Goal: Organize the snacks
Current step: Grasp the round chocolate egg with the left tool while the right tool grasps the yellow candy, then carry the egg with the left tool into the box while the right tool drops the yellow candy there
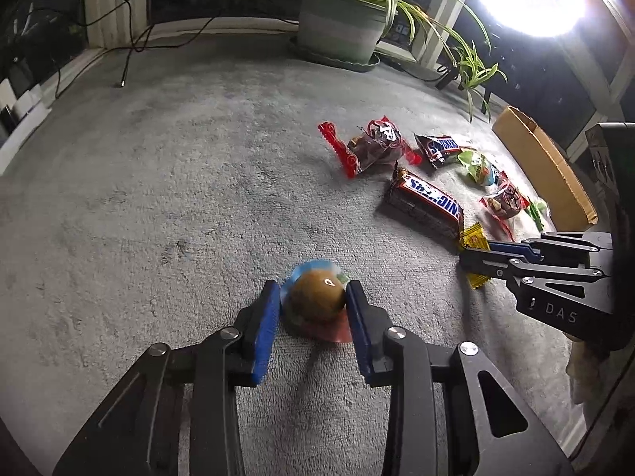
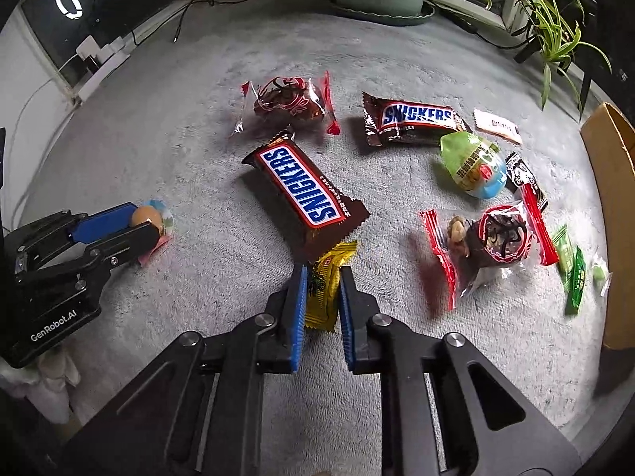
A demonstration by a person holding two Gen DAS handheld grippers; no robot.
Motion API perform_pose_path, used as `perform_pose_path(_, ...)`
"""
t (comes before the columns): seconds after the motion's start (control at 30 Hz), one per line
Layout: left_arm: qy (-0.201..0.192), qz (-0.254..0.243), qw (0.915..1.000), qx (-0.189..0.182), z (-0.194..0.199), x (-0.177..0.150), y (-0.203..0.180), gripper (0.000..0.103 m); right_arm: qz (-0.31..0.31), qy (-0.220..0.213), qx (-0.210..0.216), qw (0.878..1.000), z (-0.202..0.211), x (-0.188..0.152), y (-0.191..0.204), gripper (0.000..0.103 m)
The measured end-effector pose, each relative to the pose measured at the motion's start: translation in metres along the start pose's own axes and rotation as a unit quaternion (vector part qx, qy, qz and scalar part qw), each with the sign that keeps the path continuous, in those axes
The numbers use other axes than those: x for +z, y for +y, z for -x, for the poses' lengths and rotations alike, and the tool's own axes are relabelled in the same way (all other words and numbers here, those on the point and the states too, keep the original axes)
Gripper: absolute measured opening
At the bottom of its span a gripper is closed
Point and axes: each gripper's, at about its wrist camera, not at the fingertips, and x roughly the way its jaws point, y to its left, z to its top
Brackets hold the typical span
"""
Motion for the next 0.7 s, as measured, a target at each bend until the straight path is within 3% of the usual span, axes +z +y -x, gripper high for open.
perform_pose_path(0.47,-0.014,0.017,0.9998,-0.001,0.013,-0.002,0.002,0.031,-0.034,-0.024,0.029,0.999,0.023,-0.01,-0.023,0.011)
perform_pose_path(0.7,-0.029,0.015,0.9993,-0.016,0.027,0.005,-0.014,0.031,-0.049,-0.047,0.037,0.997,0.047,-0.012,-0.041,0.011)
